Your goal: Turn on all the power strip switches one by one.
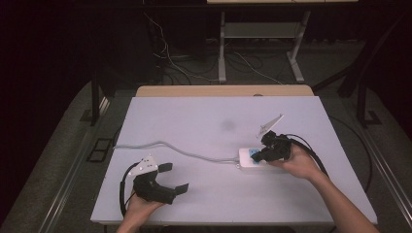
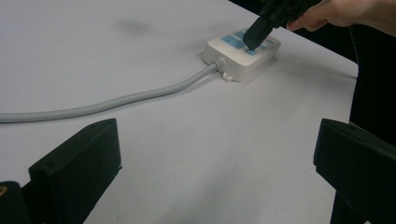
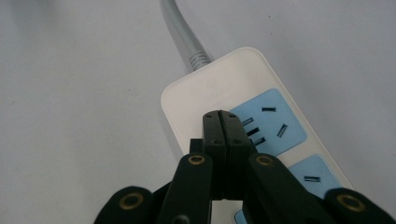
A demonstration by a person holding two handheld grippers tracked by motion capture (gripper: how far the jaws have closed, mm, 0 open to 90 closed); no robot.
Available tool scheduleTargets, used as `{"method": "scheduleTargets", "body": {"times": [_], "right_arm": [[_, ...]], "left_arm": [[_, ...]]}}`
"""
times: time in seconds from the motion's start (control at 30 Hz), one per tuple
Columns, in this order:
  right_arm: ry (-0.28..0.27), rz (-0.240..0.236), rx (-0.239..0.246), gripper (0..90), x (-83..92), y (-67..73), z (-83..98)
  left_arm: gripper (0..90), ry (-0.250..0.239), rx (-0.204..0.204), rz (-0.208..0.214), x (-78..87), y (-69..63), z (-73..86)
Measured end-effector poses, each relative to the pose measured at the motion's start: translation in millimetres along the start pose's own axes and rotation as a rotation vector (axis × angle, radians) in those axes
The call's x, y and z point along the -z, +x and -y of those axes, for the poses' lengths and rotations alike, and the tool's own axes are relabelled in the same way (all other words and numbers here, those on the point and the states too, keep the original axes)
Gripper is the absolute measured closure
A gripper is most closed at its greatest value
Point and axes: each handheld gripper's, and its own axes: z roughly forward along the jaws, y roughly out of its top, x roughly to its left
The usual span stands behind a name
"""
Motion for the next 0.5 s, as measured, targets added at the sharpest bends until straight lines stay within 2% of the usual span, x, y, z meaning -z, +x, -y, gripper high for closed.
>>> {"method": "scheduleTargets", "body": {"times": [0.2,0.5], "right_arm": [[-0.019,-0.019,-0.015,90.0,-0.1,-1.3,4.2],[-0.02,0.005,-0.01,90.0,-1.2,1.9,6.1]], "left_arm": [[0.0,0.0,-0.001,0.0,-0.1,-0.1,-0.1],[0.0,0.004,-0.001,0.003,-2.1,-1.5,0.0]]}}
